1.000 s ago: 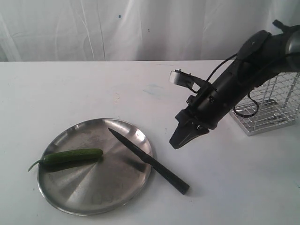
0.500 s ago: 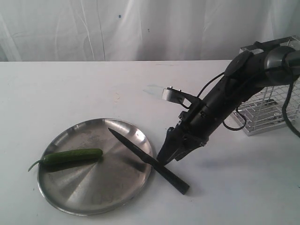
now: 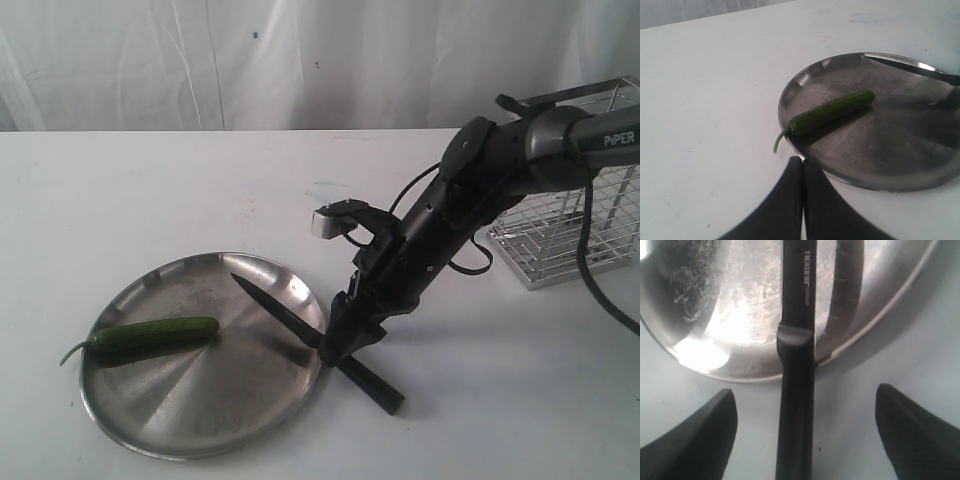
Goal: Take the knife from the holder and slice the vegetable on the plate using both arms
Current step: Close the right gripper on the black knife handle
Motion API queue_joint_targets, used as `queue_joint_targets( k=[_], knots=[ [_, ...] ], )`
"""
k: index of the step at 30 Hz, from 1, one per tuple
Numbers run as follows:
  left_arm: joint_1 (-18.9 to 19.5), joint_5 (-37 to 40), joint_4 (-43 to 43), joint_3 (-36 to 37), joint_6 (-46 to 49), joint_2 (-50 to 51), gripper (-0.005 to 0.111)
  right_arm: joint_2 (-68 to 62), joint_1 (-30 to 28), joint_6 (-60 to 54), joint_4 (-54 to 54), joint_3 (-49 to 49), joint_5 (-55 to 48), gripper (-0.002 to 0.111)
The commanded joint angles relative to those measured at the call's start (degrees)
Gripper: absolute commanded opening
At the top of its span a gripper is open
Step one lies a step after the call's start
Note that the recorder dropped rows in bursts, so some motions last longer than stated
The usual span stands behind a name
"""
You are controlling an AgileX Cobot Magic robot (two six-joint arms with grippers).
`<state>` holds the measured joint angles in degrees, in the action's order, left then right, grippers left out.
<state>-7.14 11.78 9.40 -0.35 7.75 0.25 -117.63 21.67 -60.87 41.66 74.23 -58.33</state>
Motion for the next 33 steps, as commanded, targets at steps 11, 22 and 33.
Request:
queue_joint_targets(
  k=[11, 22, 33],
  knots=[
    [0.2, -0.2, 0.5, 0.4, 0.0, -0.2, 0.0, 0.1, 4.9, -0.7, -4.4, 0.4, 5.5, 0.071],
    [0.2, -0.2, 0.5, 0.4, 0.0, -0.2, 0.0, 0.1, 5.3, -0.4, -7.1, 0.4, 5.8, 0.071],
    [0.2, -0.2, 0.5, 0.4, 0.0, -0.2, 0.0, -1.1, 5.3, -0.3, -8.1, 0.4, 4.6, 0.067]
  ],
)
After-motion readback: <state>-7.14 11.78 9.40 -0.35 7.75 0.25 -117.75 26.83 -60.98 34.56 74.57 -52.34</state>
